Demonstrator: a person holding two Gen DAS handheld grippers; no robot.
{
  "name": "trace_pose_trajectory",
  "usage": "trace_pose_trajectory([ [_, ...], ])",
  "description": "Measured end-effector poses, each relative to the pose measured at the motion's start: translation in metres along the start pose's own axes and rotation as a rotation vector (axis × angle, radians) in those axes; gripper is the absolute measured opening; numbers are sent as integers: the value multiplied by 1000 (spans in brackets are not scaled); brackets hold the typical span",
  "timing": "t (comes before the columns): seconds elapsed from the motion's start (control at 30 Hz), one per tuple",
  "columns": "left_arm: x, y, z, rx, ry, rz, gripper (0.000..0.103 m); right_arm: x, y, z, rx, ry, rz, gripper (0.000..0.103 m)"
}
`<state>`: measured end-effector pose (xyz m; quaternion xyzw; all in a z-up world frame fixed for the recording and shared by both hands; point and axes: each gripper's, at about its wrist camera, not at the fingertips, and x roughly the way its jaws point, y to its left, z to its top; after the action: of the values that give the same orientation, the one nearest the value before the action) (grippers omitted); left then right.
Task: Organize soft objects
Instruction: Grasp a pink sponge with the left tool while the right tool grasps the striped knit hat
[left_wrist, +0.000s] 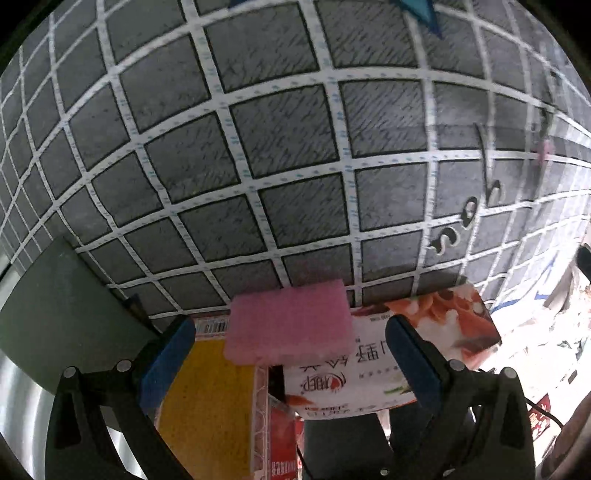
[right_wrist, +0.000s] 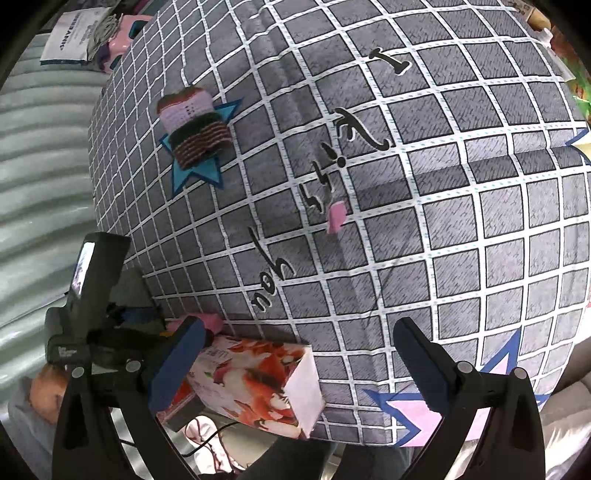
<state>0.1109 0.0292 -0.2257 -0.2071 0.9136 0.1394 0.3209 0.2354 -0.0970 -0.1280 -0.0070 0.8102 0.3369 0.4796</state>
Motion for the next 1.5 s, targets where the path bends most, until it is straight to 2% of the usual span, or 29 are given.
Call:
trace_pose_trajectory([
  [0.13, 11, -7, 13, -1, 70, 8, 102, 2, -1, 7, -9, 10, 15, 103],
  [0.27, 27, -11, 19, -4, 121, 45, 95, 3, 0, 13, -25, 12, 26, 103],
  [0.3, 30, -12, 21, -10, 121, 46, 93, 3, 1, 15, -29, 14, 28, 103],
  [0.37, 33, -13, 25, -21, 123, 40, 77, 4, 3, 17, -36, 15, 35, 103],
  [0.4, 33, -9, 28, -31, 126, 38, 75, 4, 4, 18, -40, 14, 36, 103],
  [0.57, 24, 5, 33, -40, 91, 8, 74, 6, 12, 25, -66, 11, 30, 103],
  [0.67, 12, 25, 24, -66, 42, -17, 74, 8, 20, 31, -89, 10, 18, 103],
  [0.9, -28, 40, -3, -148, -182, -11, 74, 19, 57, 59, -162, -15, -26, 103],
  [1.0, -42, 52, -20, -207, -265, -31, 74, 25, 78, 72, -202, -36, -50, 103],
  [1.27, -76, 83, -77, -307, -485, 4, 74, 44, 122, 107, -344, -141, -196, 103],
  [1.4, -111, 103, -99, -325, -578, 28, 74, 62, 131, 117, -382, -137, -237, 103],
  [1.47, -126, 108, -109, -318, -603, 35, 74, 68, 135, 117, -408, -139, -254, 96],
  [1.5, -132, 105, -115, -315, -614, 39, 74, 71, 136, 116, -425, -139, -260, 80],
])
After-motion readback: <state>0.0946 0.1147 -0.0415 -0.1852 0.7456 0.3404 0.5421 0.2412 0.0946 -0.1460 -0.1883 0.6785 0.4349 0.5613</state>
